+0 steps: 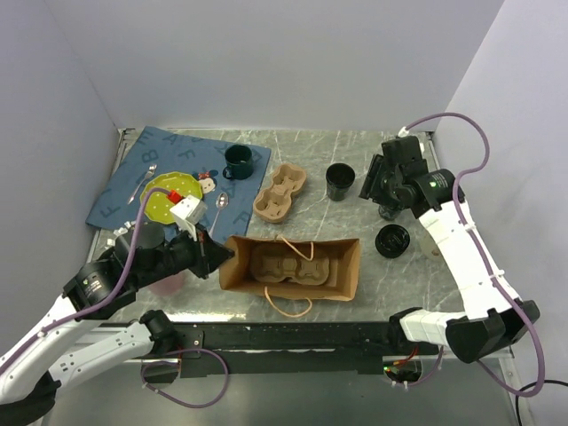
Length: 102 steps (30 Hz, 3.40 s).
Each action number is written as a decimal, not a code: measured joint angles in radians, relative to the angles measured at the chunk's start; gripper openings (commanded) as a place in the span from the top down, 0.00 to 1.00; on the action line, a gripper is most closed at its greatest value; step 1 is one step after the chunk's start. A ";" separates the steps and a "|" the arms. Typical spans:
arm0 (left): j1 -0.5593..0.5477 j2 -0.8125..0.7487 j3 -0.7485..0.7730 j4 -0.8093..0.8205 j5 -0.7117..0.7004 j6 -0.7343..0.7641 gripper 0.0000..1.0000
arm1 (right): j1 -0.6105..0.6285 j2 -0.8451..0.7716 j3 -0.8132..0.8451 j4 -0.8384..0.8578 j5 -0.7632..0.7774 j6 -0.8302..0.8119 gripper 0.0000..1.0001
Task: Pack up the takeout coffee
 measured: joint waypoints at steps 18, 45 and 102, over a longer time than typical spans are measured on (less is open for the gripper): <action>0.000 -0.106 -0.002 -0.132 0.070 -0.093 0.99 | -0.008 -0.134 -0.286 0.140 -0.513 -0.145 0.44; 0.000 0.155 0.157 -0.185 0.107 -0.117 0.99 | -0.135 0.301 0.069 0.014 0.010 -0.127 0.11; 0.002 0.371 0.429 -0.336 -0.036 -0.187 0.55 | -0.403 0.690 0.250 0.013 -0.060 -0.344 0.50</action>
